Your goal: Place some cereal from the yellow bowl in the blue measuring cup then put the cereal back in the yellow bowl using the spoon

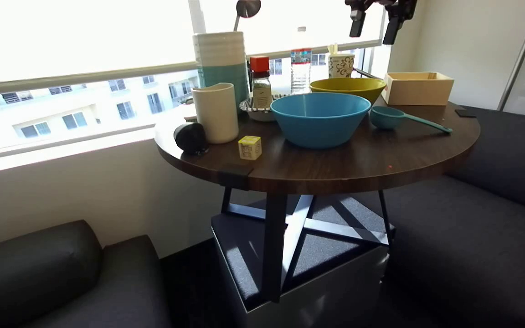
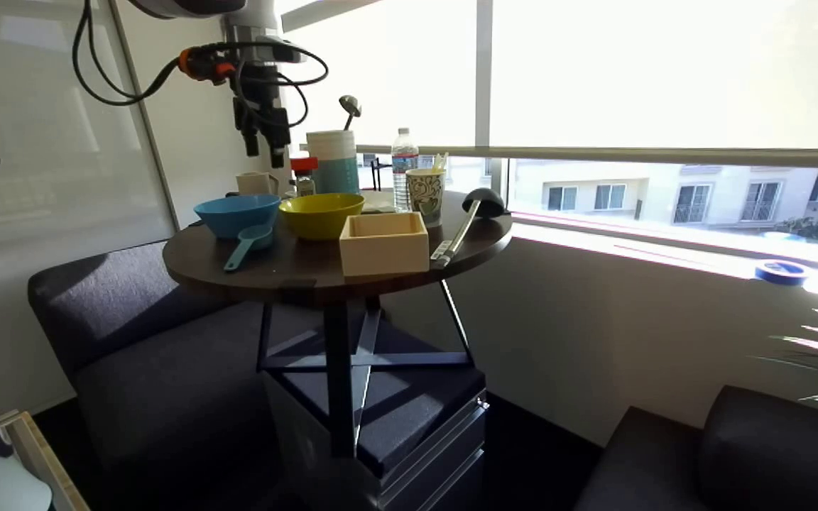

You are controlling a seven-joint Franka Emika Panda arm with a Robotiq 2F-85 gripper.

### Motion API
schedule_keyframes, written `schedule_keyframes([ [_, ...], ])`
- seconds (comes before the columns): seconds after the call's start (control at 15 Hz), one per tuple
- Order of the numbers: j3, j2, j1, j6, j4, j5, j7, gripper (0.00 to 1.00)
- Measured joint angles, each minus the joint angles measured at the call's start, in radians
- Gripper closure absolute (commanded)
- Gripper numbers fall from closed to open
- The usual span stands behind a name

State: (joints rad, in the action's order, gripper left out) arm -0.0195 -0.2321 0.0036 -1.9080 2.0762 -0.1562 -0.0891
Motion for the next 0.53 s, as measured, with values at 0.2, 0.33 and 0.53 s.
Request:
schedule_keyframes([
  [0.2, 0.002, 0.033, -0.004, -0.129, 0.036, 0.085, -0.017, 0.0],
  [0.33, 0.003, 0.062, -0.008, -0.192, 0.054, 0.129, -0.045, 0.0],
  [0.53, 0.003, 0.104, -0.012, -0.257, 0.067, 0.173, -0.082, 0.0],
])
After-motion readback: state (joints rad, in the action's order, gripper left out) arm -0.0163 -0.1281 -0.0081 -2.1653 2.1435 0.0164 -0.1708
